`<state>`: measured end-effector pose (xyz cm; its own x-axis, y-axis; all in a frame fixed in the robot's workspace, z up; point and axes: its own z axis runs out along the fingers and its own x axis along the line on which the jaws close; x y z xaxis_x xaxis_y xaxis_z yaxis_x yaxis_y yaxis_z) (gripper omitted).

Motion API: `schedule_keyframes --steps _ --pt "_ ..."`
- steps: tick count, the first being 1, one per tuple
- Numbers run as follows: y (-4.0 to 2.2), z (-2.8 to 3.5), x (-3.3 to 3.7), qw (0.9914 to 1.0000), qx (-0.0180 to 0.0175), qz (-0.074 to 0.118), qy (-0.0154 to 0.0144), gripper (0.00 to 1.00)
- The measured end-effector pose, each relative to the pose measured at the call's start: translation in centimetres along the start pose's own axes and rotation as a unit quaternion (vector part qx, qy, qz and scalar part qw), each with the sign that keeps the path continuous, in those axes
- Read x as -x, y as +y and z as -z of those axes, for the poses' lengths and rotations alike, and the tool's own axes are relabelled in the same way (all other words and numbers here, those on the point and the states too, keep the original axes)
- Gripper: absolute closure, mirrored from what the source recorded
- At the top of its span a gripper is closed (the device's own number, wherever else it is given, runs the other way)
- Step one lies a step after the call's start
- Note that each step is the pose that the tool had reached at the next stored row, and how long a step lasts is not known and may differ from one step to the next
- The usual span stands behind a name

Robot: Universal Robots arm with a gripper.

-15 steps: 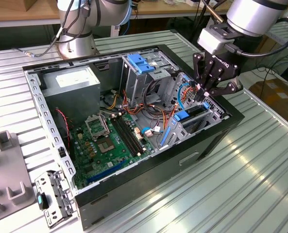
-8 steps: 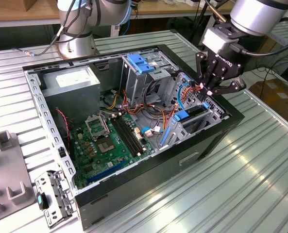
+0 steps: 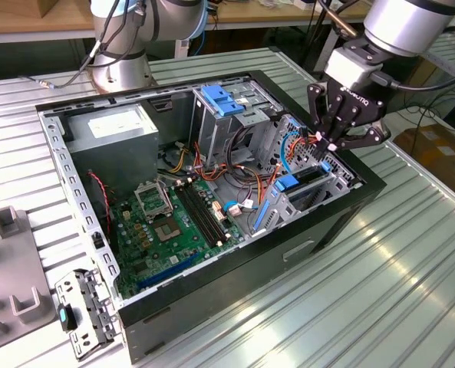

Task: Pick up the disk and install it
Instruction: 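Insert the first disk wire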

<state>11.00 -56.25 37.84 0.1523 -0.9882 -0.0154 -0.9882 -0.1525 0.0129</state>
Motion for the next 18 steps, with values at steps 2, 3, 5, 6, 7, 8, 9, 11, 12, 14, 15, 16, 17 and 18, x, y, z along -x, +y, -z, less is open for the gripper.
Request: schedule_keyframes --steps 2,3,5,6,7,8,9,11,12,14,15,16,17,18 --pt "-0.14 0.0 -0.03 0.99995 0.0001 0.01 0.0001 0.89" --pt "-0.36 0.0 -0.07 0.99991 0.0002 0.013 0.0001 0.89" --pt "-0.99 0.01 -0.16 0.99982 0.0003 0.019 0.0003 0.89" --pt "-1.18 0.01 -0.19 0.99979 0.0003 0.021 0.0002 0.89" --pt "-1.39 0.01 -0.22 0.99975 0.0003 0.022 0.0003 0.89" --pt "-1.6 0.01 -0.25 0.99971 0.0004 0.024 0.0003 0.89" --pt "-1.87 0.01 -0.29 0.99966 0.0004 0.026 0.0004 0.89" --pt "-2.52 0.01 -0.37 0.99948 0.0005 0.032 0.0004 0.89" --pt "-2.66 0.01 -0.33 0.99944 0.0005 0.034 0.0003 0.89" --pt "-2.83 0.01 -0.24 0.99938 0.0005 0.035 0.0004 0.89" --pt "-2.85 0.0 -0.23 0.9993 0.0006 0.038 0.0004 0.89" --pt "-2.85 0.02 -0.23 0.99915 0.0006 0.041 0.0006 0.89" --pt "-2.86 0.03 -0.22 0.99897 0.0007 0.045 0.0006 0.89" --pt "-2.86 0.14 -0.21 0.99853 0.0009 0.054 0.0008 0.89"
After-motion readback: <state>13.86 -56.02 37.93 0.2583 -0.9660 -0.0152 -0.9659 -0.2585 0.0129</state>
